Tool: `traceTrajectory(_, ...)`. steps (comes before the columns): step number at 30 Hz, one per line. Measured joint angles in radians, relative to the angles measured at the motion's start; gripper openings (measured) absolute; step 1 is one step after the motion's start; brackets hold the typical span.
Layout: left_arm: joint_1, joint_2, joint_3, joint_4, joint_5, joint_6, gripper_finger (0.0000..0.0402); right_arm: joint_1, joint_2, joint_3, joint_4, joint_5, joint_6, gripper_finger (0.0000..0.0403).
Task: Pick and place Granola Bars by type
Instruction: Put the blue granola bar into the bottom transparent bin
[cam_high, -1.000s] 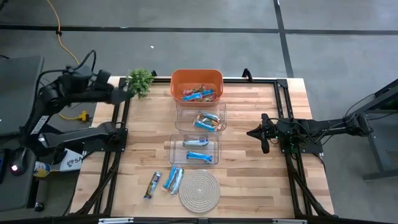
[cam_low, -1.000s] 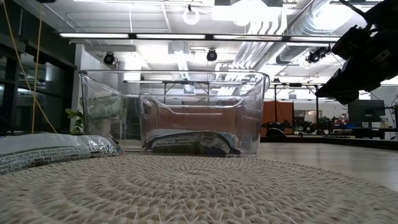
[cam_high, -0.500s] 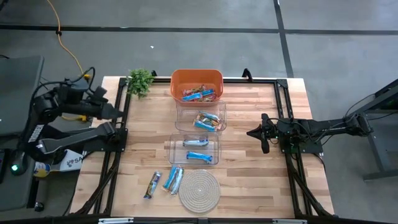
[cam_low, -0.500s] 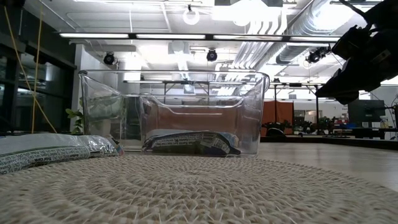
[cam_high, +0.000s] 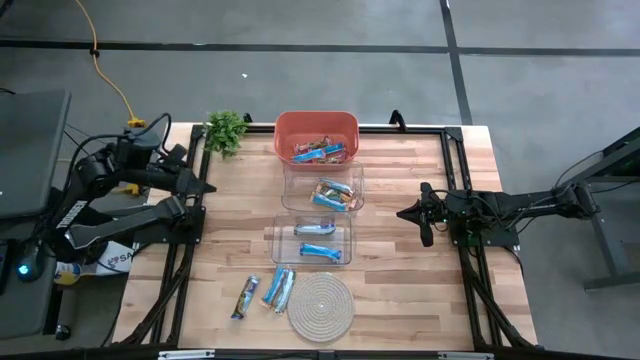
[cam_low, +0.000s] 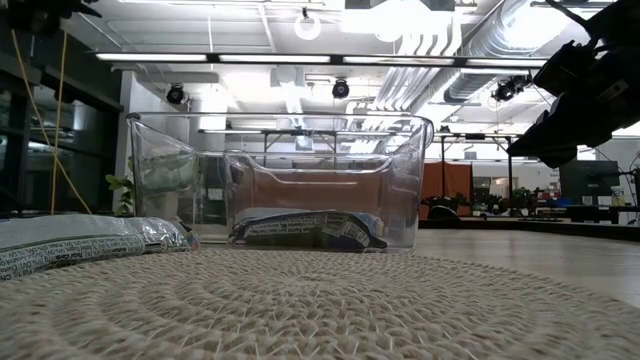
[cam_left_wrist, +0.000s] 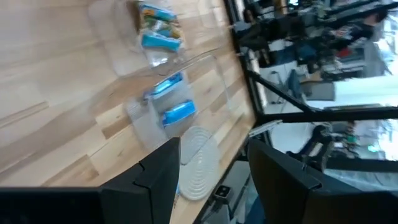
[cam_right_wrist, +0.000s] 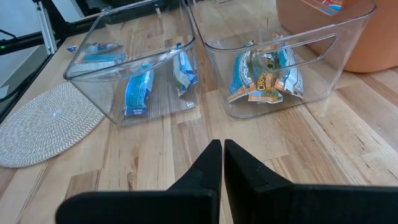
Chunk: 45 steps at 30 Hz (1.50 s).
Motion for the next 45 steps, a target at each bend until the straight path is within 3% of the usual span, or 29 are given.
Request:
traceTrajectory(15, 0.0, 0.0, -0.102, 0.459, 0.249, -0.043, 0.0185, 0.0, 0.0, 0.0, 0.0, 0.0, 0.0, 0.0)
traceTrajectory(21, -0.073, 0.014, -0.18, 0.691, 0.243, -0.135, 0.0185, 0.0, 0.0, 0.0, 0.0, 0.0, 0.0, 0.0)
traceTrajectory(27, -0.373, 0.087, -0.264, 0.866, 0.024, -0.198, 0.0185, 0.0, 0.0, 0.0, 0.0, 0.0, 0.0, 0.0)
traceTrajectory(35, -0.887, 0.257, -0.272, 0.883, -0.437, -0.256, 0.0185, 0.0, 0.0, 0.0, 0.0, 0.0, 0.0, 0.0)
traceTrajectory(41, -1.215, 0.432, -0.272, 0.897, -0.742, -0.496, 0.0185, 0.0, 0.0, 0.0, 0.0, 0.0, 0.0, 0.0)
traceTrajectory(45, -1.377, 0.572, -0.271, 0.899, -0.882, -0.739, 0.0185, 0.0, 0.0, 0.0, 0.0, 0.0, 0.0, 0.0)
